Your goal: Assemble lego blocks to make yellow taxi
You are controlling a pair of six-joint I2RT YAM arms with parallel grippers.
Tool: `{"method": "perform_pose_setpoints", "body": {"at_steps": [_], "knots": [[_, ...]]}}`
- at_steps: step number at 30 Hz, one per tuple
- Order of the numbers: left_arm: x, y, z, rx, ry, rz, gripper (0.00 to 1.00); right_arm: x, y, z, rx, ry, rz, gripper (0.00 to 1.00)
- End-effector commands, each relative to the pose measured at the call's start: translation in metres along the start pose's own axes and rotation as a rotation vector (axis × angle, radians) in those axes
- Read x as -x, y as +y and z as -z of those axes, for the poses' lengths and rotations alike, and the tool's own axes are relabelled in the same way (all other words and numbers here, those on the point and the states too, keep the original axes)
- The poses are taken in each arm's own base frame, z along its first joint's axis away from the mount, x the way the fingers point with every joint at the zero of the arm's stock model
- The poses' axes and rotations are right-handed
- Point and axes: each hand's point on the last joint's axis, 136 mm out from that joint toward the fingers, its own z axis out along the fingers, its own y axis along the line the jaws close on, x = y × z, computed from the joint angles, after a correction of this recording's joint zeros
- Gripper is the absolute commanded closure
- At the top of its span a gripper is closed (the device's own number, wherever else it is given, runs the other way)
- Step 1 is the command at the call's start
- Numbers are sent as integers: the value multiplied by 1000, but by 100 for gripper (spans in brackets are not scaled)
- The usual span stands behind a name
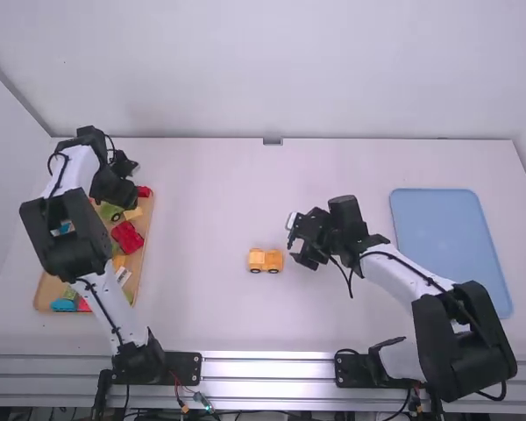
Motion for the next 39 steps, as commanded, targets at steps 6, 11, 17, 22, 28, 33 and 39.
{"method": "perform_pose_setpoints", "body": {"at_steps": [6,11,17,22,28,33,39], "knots": [[-5,-13,-16,-88,16,-352,32,3,-2,3,-8,-7,15,1],[-7,-34,-15,-190,-25,-481,29,4,-3,3,-12,-12,18,1],[3,-23,-24,-122,-54,-523,36,4,-2,3,-9,-10,16,1],[2,-23,-25,-135,-64,-515,35,4,-3,3,-12,-12,-8,1],[-3,-25,-34,-155,-41,-513,37,4,-2,3,-11,-13,-7,1],[-2,-25,-40,-159,-36,-490,37,4,-2,3,-11,-12,-8,1],[-9,-20,-46,-133,4,-491,39,4,-2,3,-9,-11,-9,1]]}}
